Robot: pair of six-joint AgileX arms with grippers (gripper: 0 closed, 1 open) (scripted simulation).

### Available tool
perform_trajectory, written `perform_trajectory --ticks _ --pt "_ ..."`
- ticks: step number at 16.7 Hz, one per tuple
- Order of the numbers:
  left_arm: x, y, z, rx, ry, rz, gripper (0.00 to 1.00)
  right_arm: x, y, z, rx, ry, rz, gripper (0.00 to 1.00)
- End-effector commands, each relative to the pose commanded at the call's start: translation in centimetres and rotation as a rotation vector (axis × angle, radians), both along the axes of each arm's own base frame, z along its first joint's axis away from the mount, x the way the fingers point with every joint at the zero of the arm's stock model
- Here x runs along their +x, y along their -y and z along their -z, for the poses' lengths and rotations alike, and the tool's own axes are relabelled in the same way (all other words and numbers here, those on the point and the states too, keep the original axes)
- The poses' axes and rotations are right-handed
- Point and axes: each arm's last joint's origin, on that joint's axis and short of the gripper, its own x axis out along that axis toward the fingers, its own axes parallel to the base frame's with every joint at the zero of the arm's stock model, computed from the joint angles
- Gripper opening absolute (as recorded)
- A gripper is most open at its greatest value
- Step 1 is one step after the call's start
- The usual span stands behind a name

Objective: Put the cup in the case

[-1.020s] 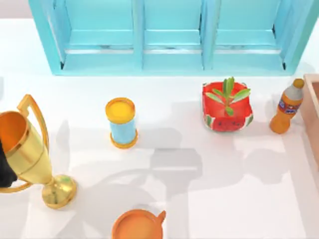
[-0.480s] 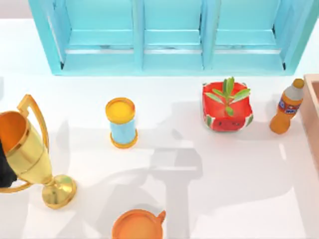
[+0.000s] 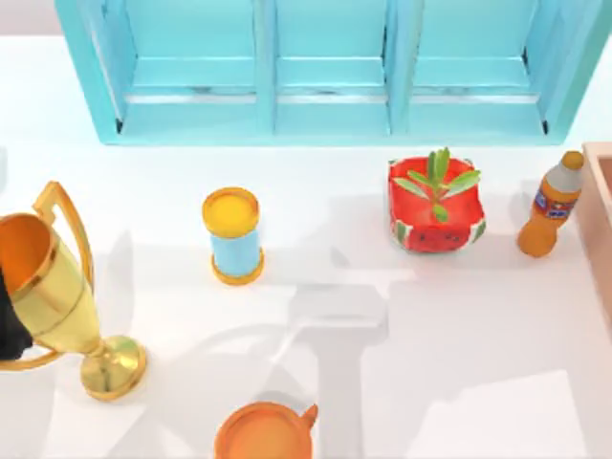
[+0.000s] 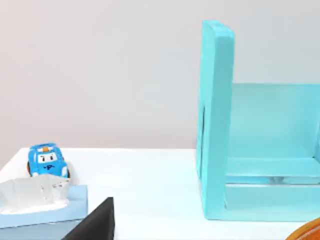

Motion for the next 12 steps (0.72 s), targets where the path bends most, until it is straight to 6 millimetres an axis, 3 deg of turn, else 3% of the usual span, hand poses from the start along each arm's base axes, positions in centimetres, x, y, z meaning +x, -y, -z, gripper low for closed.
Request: perform_trajectory --ticks 3,8,12 --pt "0.0 0.0 0.0 0.000 0.000 0.000 1.00 -0.1 0.1 2.5 0.000 -0.005 -0.002 0.00" --pt "0.0 0.0 0.0 0.000 0.000 0.000 1.00 -0.2 0.1 2.9 0.000 -0.004 -0.002 0.00" --pt "0.0 0.0 0.0 0.000 0.000 0.000 1.00 -0.2 0.1 2.9 0.000 -0.004 -0.002 0.30"
